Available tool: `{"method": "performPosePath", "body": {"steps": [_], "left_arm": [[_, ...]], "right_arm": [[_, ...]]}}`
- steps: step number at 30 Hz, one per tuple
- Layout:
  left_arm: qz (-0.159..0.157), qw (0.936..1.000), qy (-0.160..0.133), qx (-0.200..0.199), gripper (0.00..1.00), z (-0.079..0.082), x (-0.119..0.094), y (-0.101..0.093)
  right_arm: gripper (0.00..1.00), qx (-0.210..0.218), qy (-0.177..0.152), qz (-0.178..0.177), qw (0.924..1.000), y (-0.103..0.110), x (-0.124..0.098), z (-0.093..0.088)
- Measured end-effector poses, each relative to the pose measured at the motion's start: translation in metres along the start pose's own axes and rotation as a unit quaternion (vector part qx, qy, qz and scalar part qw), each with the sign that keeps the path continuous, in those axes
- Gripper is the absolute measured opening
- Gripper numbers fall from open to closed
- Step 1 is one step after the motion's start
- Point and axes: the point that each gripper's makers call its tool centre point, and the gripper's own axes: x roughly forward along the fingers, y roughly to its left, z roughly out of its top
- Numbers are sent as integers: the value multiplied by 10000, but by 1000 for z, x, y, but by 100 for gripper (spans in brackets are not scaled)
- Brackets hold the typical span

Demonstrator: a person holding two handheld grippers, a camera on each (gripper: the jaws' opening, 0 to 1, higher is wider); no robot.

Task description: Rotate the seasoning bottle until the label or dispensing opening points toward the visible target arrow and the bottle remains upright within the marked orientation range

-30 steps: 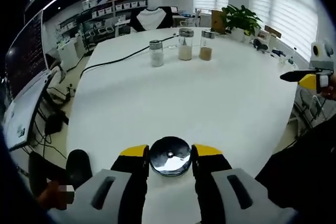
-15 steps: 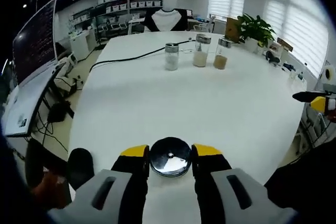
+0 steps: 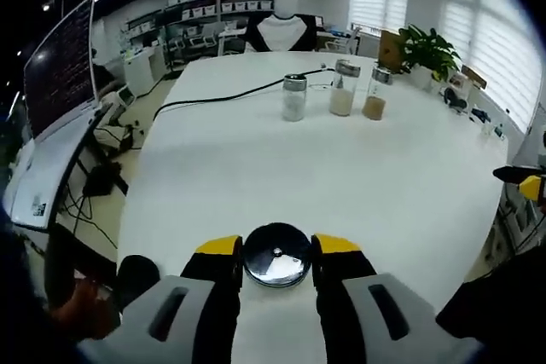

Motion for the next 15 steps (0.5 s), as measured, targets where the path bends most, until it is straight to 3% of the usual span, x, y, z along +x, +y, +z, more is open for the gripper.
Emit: {"method": "performPosePath", "body": {"steps": [2, 3, 15], "left_arm": [[37, 10000, 60, 18, 34, -4, 1, 0], [65, 9997, -23, -218, 34, -3, -1, 0], [-26, 10000, -58, 54, 34, -3, -1, 4]], "right_arm": [[64, 6, -3, -19, 10000, -1, 0, -1], [64, 12, 1, -17, 10000, -1, -1, -1], [64, -29, 48, -2, 10000, -1, 4, 2]]}}
